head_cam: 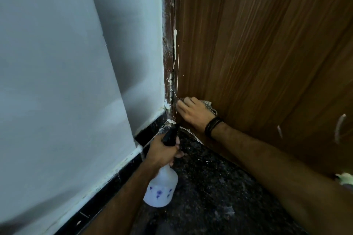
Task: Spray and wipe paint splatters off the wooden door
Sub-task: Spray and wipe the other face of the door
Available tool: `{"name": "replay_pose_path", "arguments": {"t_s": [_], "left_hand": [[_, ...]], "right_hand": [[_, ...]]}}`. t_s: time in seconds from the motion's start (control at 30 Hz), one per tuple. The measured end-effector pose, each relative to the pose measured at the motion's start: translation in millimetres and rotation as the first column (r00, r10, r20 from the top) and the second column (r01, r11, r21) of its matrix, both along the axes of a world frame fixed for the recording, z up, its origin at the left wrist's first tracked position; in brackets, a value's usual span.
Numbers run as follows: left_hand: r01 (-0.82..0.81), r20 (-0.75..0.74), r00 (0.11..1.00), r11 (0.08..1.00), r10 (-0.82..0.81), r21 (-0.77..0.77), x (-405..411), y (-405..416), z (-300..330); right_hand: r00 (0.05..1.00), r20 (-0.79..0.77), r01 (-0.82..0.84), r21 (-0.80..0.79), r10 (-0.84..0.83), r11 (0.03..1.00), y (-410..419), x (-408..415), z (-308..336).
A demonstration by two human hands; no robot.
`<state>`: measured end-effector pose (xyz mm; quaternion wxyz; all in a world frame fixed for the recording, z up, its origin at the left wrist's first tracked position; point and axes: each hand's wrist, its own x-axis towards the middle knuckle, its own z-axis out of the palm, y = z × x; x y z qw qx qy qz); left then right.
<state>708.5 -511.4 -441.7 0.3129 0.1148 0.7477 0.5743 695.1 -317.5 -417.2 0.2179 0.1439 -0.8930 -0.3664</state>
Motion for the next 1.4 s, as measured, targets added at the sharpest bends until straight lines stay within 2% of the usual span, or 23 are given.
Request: {"name": "replay_pose_path", "arguments": {"t_s": [0.07,0.17,0.27,0.37,0.43,0.57,0.63,0.73,0.83,0.93,1.03,1.1,1.2,1.4], "left_hand": [[-0.02,-0.001,1.0,1.0,0.02,0.011,-2.0,-5.0,-0.8],[-0.013,0.023,1.0,1.0,0.013,0.022,-1.7,-6.7,-2.0],[-0.006,0.046,0.999,0.999,0.004,0.031,-1.3,-5.3,-4.4],[0.004,0.052,0.999,1.0,-0.005,0.03,-4.9,-4.4,-2.0],[-0.01,0.048,0.999,0.999,0.008,0.032,-8.7,-3.1,0.1],[-0.013,0.04,0.999,0.999,0.011,0.052,-6.6,0.5,6.8],[-0.004,0.041,0.999,0.998,0.001,0.065,-1.8,0.7,9.2],[0.022,0.032,0.999,0.997,-0.024,0.069,1.6,0.0,11.0],[0.048,0.012,0.999,0.996,-0.049,0.072,5.4,1.6,14.9],[0.06,-0.008,0.998,0.995,-0.059,0.075,13.9,10.3,20.6],[0.146,-0.015,0.989,0.986,-0.145,0.082,31.4,23.3,28.1],[0.229,-0.029,0.973,0.971,-0.228,0.07,46.5,33.8,32.6],[0.325,-0.057,0.945,0.944,-0.321,0.064,67.2,49.2,39.0],[0.411,-0.098,0.909,0.909,-0.404,0.067,97.6,67.5,60.2]], "right_hand": [[0.99,0.137,-0.044,0.079,0.033,0.996,6.1,7.0,-27.4],[0.979,0.182,-0.108,0.101,0.088,0.989,12.5,6.6,-38.1],[0.992,0.01,-0.123,0.014,0.123,0.992,5.9,-10.9,-19.7],[0.99,-0.134,-0.055,-0.052,0.047,0.997,-5.5,-25.4,0.4],[0.996,-0.079,-0.047,-0.077,0.04,0.996,-5.4,-25.8,-0.3],[0.99,0.102,-0.107,0.051,0.101,0.993,4.3,-23.0,-28.2],[0.985,0.153,-0.087,0.038,0.08,0.996,3.0,-18.6,-37.2],[0.998,0.032,-0.049,-0.08,0.052,0.996,3.0,-2.1,-33.6],[0.991,-0.126,0.009,-0.305,-0.05,0.952,7.3,39.6,-27.7],[0.952,-0.227,0.035,-0.584,-0.205,0.811,5.2,98.8,-30.9],[0.893,-0.292,0.016,-0.74,-0.342,0.673,3.3,157.4,-45.0],[0.854,-0.333,-0.026,-0.795,-0.4,0.606,2.7,192.6,-49.7],[0.769,-0.433,-0.114,-0.816,-0.47,0.566,0.1,229.2,-44.3],[0.576,-0.632,-0.254,-0.742,-0.519,0.621,14.0,249.2,-14.1]]}}
